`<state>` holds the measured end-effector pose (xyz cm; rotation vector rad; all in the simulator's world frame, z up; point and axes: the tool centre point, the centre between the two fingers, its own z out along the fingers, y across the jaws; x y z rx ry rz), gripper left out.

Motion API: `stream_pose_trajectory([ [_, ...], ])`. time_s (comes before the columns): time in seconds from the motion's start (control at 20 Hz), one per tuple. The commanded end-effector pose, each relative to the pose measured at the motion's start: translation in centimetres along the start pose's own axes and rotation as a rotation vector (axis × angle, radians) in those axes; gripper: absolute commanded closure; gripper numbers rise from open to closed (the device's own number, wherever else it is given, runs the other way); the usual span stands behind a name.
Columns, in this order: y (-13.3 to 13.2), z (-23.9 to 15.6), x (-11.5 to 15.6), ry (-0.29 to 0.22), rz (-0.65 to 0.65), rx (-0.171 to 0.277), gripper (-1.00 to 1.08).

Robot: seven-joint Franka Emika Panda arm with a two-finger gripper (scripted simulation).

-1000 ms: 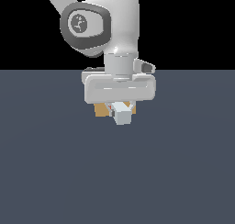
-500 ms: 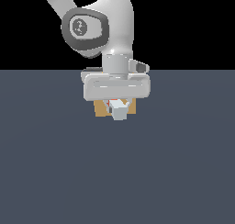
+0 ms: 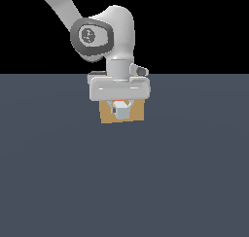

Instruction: Insert the peg into the horizontal hole in a box.

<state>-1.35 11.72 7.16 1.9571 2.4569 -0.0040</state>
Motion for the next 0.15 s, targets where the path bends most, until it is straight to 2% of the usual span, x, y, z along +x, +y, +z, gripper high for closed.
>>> stream_pose_trajectory([
  [0.0, 0.23, -0.13, 0.97, 0.003, -0.007, -0.004, 1.08],
  [0.1, 0.28, -0.14, 0.9, 0.003, -0.007, -0.004, 1.08],
])
